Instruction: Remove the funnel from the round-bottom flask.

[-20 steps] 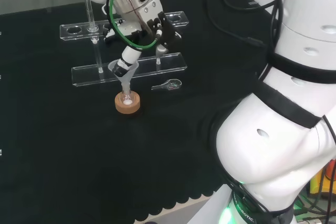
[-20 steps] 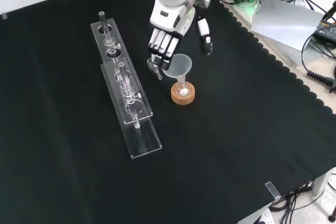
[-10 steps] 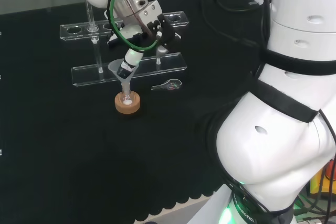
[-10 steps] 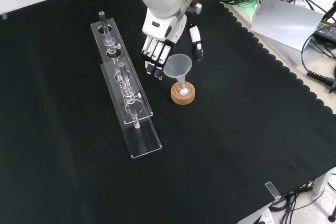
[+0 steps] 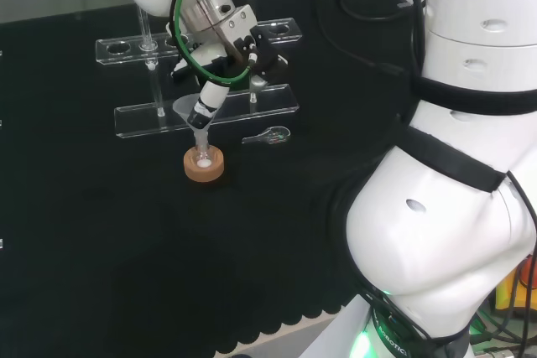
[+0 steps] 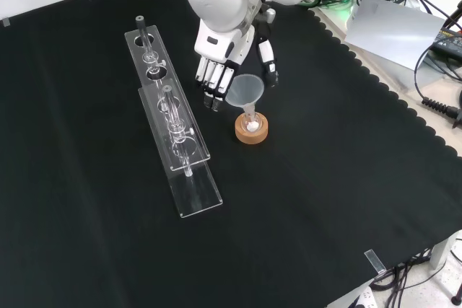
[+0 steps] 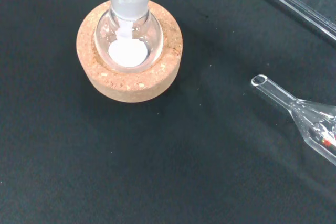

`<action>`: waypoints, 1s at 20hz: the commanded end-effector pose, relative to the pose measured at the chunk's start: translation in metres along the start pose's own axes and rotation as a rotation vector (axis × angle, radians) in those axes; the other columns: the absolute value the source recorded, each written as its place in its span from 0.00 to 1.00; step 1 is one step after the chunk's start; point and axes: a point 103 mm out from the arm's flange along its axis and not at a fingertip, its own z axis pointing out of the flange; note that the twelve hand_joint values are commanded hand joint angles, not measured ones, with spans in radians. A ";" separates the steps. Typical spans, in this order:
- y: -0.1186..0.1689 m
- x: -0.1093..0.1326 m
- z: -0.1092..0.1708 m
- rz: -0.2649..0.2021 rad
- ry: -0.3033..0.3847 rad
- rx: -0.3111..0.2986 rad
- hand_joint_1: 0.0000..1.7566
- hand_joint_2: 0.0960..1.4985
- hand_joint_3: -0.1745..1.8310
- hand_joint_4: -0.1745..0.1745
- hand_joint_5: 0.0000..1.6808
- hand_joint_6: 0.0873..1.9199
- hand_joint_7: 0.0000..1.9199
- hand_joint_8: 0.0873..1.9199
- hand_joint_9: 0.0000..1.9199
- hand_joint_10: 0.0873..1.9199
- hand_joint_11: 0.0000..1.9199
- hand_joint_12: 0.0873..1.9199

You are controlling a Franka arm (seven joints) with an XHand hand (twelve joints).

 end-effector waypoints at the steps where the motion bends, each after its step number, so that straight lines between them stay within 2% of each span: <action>1: 0.003 0.002 0.004 -0.008 -0.010 0.020 0.30 0.51 0.14 0.44 0.00 0.00 0.00 0.26 0.22 0.35 0.19 0.70; 9: 0.006 0.001 0.011 -0.009 -0.034 0.047 0.32 0.51 0.14 0.42 0.02 0.00 0.01 0.31 0.24 0.34 0.20 0.70; 16: 0.008 0.003 0.012 -0.017 -0.072 0.054 0.36 0.51 0.16 0.43 0.13 0.00 0.08 0.33 0.28 0.31 0.16 0.70; 20: 0.008 0.005 0.011 -0.022 -0.081 0.044 0.38 0.51 0.18 0.43 0.19 0.00 0.15 0.32 0.34 0.28 0.18 0.68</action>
